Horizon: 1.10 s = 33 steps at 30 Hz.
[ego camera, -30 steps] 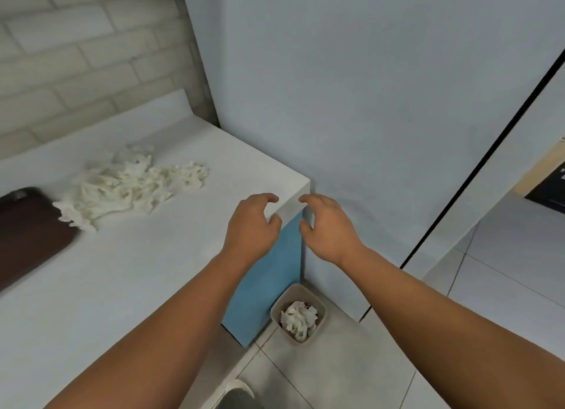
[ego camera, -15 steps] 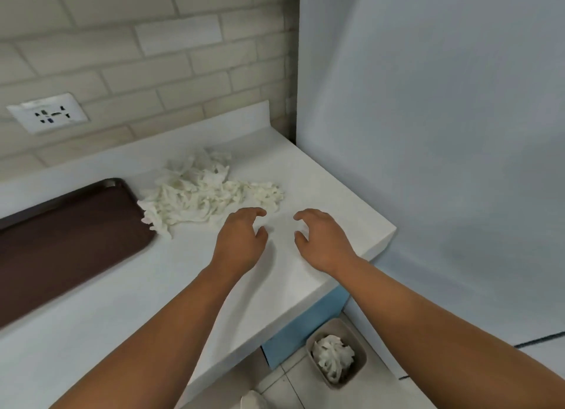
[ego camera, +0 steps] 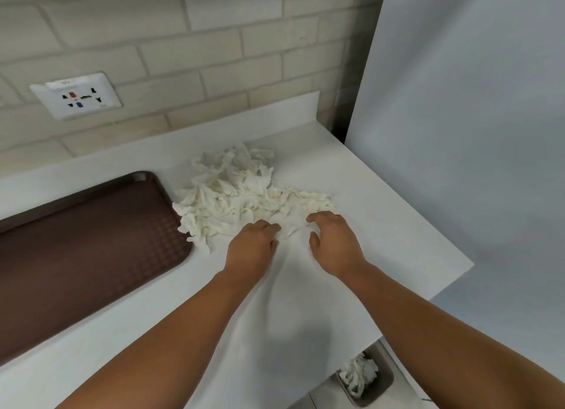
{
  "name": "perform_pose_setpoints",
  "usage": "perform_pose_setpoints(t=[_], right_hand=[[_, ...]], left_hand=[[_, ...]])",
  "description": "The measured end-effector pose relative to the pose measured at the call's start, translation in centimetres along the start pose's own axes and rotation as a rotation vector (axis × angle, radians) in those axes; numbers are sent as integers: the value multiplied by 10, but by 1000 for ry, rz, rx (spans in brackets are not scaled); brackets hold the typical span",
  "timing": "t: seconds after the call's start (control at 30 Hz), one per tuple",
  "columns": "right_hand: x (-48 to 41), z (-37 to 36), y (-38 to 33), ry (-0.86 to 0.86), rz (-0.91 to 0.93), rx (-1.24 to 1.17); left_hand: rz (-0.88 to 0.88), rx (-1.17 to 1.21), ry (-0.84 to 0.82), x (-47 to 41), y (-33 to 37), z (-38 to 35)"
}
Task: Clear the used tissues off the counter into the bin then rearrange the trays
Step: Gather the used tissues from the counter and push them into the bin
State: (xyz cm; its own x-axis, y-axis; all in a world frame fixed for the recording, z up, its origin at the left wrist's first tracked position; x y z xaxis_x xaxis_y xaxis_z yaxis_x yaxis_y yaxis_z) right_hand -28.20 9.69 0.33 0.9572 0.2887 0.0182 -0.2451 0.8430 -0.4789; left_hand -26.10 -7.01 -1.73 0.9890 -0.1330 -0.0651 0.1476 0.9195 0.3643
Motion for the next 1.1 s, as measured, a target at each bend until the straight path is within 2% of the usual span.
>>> perform_pose_setpoints(t=[0.17,0.27,0.33,0.4,0.53,0.67,0.77,0.93,1.1], right_hand=[[-13,-5,-8,73,26,-28],[-24,-6,-20,139,46,-60],[-31,-8,-29,170,61,-85],[-37,-14,-40,170,83,-134],[-45,-33,-73,99,180,-148],[-52,-62,-109,-98,339,31],[-57,-78,-124,-190,371,221],[-64,-85,-132,-136,389,409],[-64,-64,-134,-39,368,286]], left_hand=[[-61,86,58,-3,-7,9],[-48,246,177,-5,-15,43],[22,395,249,-4,-26,69],[153,544,234,-4,-44,87],[308,801,219,-5,-84,105],[340,1129,226,6,-111,114],[406,1149,289,20,-127,120],[446,1103,273,36,-142,119],[420,1030,295,40,-131,127]])
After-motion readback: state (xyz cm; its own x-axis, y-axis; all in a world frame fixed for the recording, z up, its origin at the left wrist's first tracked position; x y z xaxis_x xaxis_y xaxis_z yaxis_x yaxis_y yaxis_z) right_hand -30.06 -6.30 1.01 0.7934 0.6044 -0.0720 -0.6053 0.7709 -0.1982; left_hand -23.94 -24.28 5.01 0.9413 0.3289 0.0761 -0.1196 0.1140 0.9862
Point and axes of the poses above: each hand's wrist, its own x-axis away from the middle knuckle, its own z-axis out of the back of the hand, y = z × x, the point moved 8 cm from there along -x, towards the middle knuckle, and after that the axes turned 5 degrees about -y, right-handed, at the moved point
